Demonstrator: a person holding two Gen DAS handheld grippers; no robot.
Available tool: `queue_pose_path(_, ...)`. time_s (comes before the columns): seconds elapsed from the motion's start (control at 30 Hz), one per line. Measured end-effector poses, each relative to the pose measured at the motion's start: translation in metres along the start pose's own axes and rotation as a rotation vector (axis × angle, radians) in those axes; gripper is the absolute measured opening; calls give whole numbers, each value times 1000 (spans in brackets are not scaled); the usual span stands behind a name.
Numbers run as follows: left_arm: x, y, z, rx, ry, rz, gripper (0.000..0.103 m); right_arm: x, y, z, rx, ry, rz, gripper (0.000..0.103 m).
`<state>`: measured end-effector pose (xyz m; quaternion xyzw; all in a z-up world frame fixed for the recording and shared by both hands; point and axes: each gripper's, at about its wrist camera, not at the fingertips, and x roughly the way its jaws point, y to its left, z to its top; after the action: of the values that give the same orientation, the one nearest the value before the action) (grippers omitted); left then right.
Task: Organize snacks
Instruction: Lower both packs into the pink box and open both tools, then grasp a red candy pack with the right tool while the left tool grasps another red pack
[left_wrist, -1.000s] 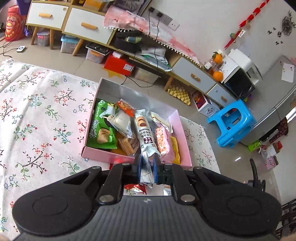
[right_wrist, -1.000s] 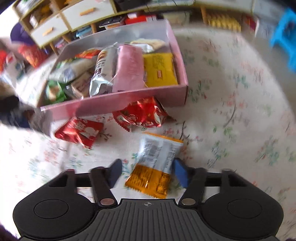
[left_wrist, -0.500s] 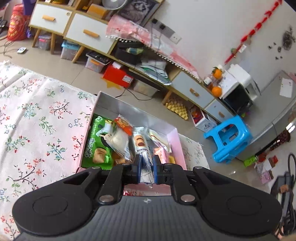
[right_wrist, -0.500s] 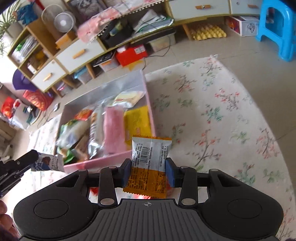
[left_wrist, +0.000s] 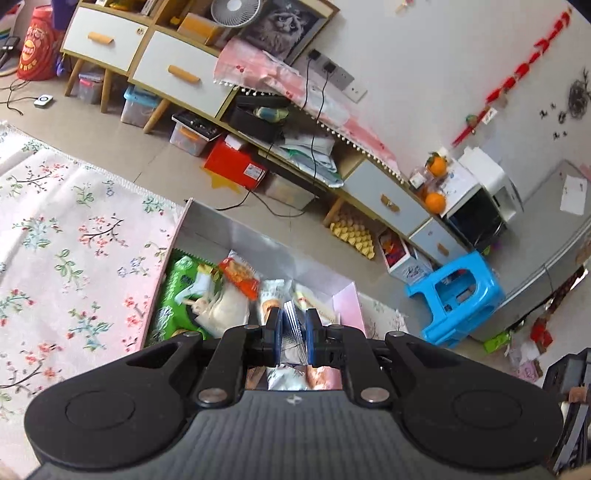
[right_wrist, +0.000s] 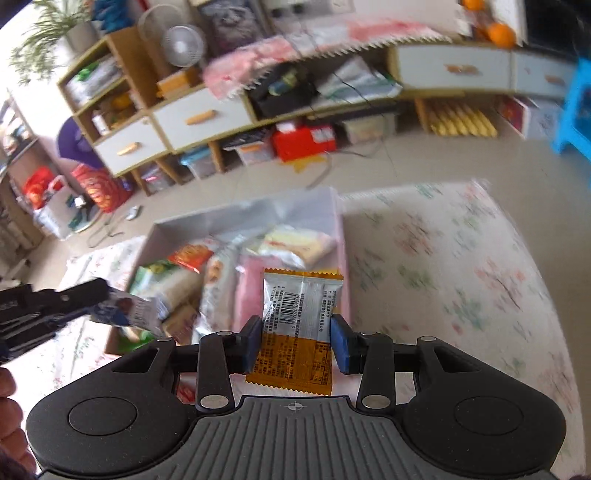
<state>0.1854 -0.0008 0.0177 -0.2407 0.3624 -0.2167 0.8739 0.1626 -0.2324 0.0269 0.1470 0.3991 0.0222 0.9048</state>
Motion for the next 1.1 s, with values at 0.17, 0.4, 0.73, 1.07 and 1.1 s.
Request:
queue_pose_path(0.17,13,-5,-2,51,-21,42,16,13,11,3,-79,-40,-4,41)
queue_pose_path(0.4,8,0,-7,85,2,106,38,11,1,2,-54,-16,-50,48)
queue_pose_path(0.73,-23,-1,-8,53,-3,115,57,-34,0,5,7,-21,-41,71)
queue_pose_path(1.07,-40,-30,-30,231,-16,264,102,-58,-2,-12,69,35,-31,79)
queue_pose_path(1.1,-41,-32,-32,252,-28,292,102,-58,-1,-15,64,40,-43,80)
